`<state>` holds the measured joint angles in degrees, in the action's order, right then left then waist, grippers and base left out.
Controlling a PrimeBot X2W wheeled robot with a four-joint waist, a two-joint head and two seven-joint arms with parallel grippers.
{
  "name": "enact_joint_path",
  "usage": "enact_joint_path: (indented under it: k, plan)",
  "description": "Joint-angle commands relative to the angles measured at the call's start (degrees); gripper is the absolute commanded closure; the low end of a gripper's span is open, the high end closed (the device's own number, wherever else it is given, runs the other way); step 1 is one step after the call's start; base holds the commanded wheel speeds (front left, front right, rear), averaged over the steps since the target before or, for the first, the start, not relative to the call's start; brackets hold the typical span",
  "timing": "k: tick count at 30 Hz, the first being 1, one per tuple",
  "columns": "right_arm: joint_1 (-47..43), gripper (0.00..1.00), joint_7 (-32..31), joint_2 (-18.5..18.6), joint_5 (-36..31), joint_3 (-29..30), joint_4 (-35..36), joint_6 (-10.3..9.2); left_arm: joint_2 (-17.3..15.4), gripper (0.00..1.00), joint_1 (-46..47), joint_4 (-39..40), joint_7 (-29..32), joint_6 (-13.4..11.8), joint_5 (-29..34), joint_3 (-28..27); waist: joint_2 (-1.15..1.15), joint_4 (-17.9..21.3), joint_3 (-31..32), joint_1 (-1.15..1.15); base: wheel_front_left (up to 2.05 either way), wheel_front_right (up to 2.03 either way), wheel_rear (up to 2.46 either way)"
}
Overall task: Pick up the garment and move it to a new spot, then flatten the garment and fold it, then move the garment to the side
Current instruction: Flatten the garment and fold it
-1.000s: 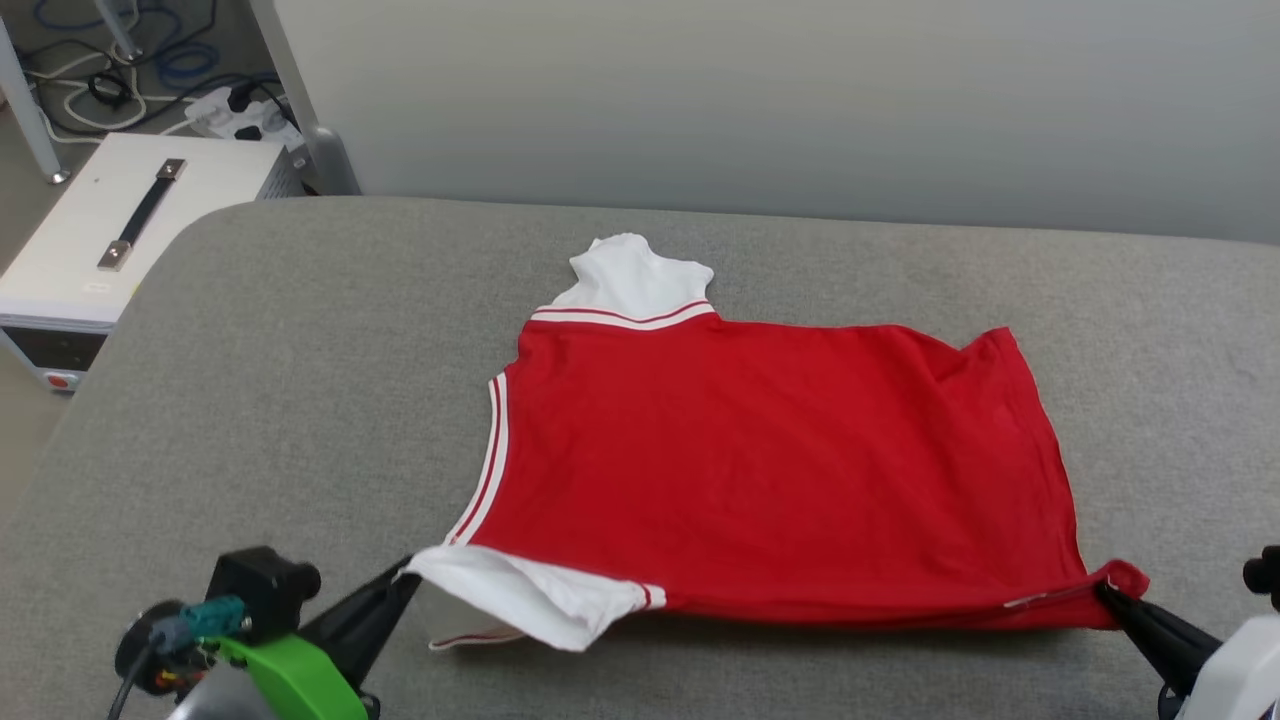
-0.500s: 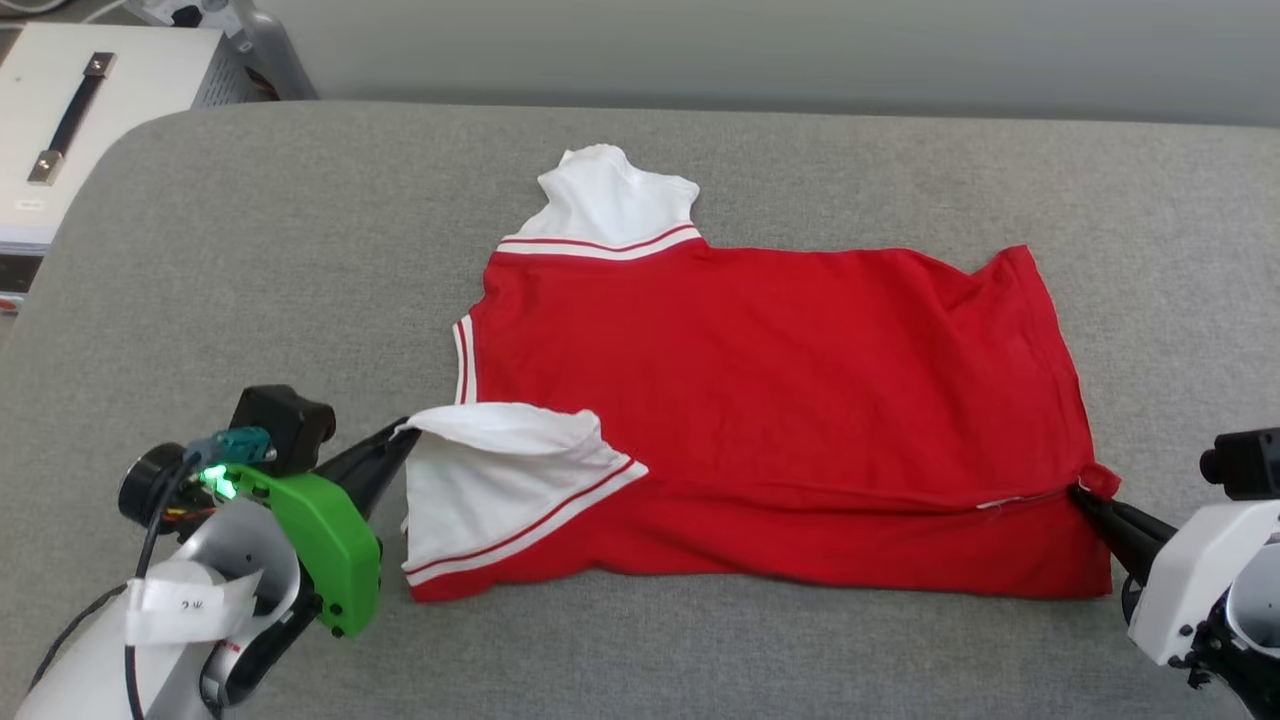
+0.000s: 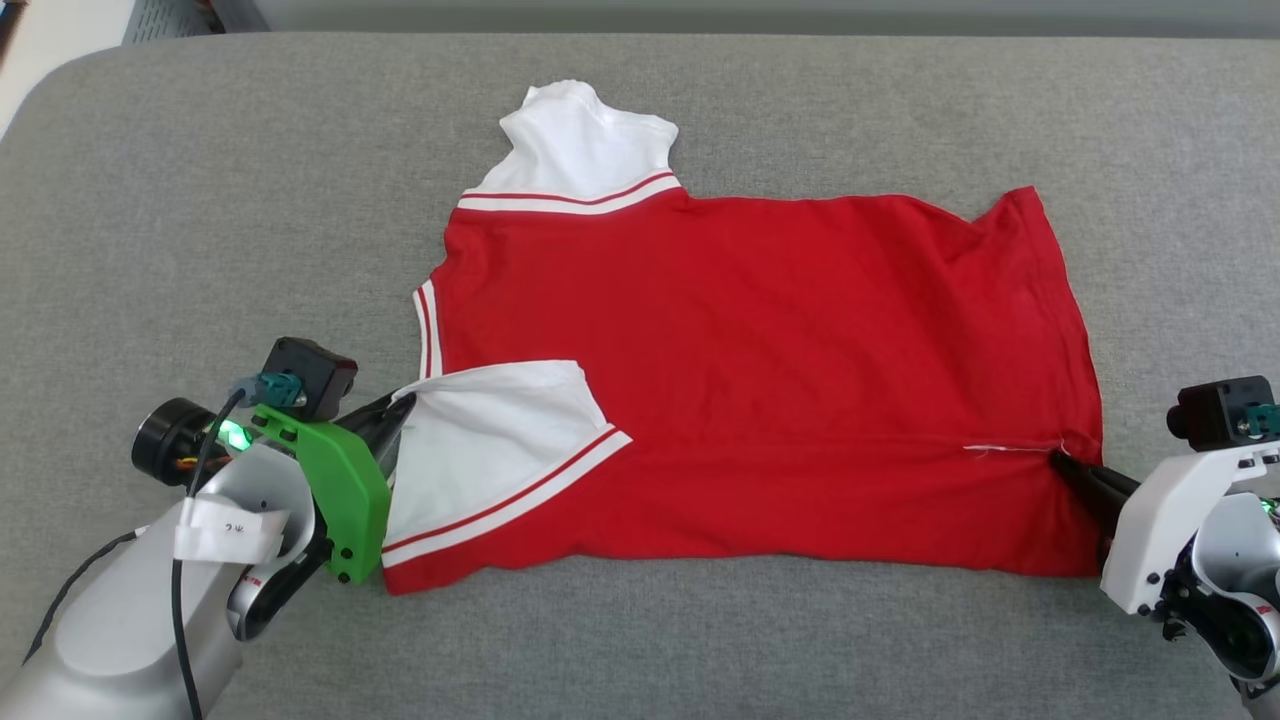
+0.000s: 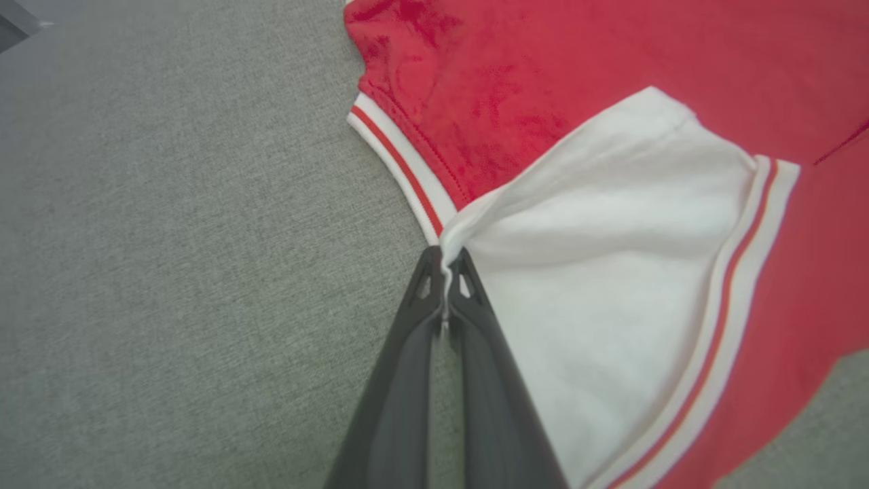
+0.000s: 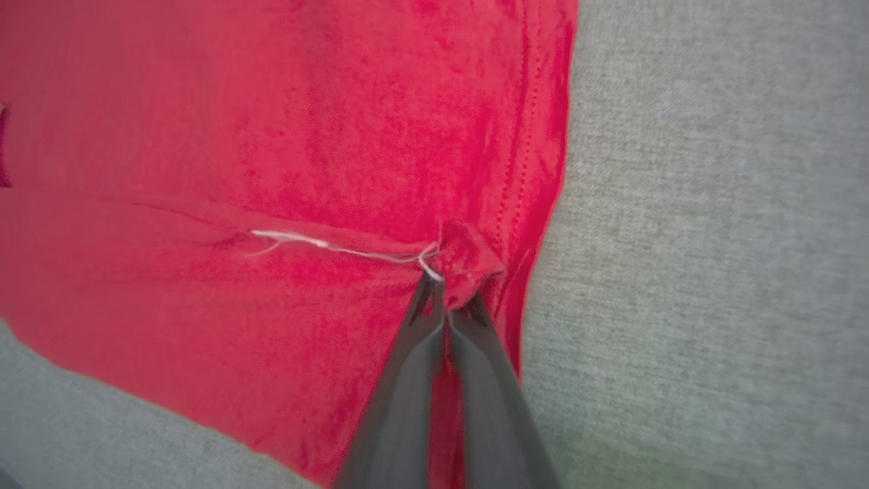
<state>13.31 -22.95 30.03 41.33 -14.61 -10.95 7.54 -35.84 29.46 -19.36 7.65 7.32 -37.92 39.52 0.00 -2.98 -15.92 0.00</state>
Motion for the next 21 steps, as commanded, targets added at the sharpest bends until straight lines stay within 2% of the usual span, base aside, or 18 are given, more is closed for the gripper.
enact_joint_path:
  k: [1,2,3,4,8,14,21]
  plan:
    - [1.1,1.0,0.0,-0.3,-0.6,-0.2,-0.7,-0.05,0.7,1.0,1.6,-1.4,-0.8,0.2,-0.6,0.7,0.0,0.2,-0.5,0.0,0.0,0.0,0.0]
    - [1.4,1.0,0.1,-0.5,-0.7,-0.3,-1.4,-0.05,1.0,0.52,2.3,-2.7,-1.2,0.2,-0.8,1.4,0.0,0.2,-0.6,0.0,0.0,0.0,0.0]
    - [1.7,0.56,0.2,-0.7,-0.8,-0.3,-1.9,-0.05,1.4,0.0,2.9,-4.2,-1.8,0.2,-0.8,1.9,0.0,0.2,-0.7,0.0,0.0,0.0,0.0]
    - [1.9,0.0,0.4,-0.8,-0.9,-0.3,-2.3,-0.05,1.8,0.0,3.4,-5.3,-2.3,0.2,-0.8,2.3,0.0,0.2,-0.6,0.0,0.0,0.0,0.0]
    - [2.6,0.0,1.6,-1.4,-1.2,-1.0,-3.2,-0.05,3.7,0.0,4.5,-9.8,-5.1,0.2,-1.2,3.3,0.0,0.2,0.6,0.0,0.0,0.0,0.0]
    - [1.7,0.0,3.8,-0.9,-1.9,-1.8,-2.3,-0.05,6.6,0.0,3.3,-14.6,-9.3,-0.4,-4.3,1.1,0.0,0.2,4.4,0.0,0.0,0.0,0.0]
    - [-3.1,0.0,0.9,-1.6,-5.4,1.2,0.7,-0.05,8.9,0.0,-2.2,-12.9,-9.5,-4.7,-10.7,-2.8,0.0,-0.3,9.6,0.0,0.0,0.0,0.0]
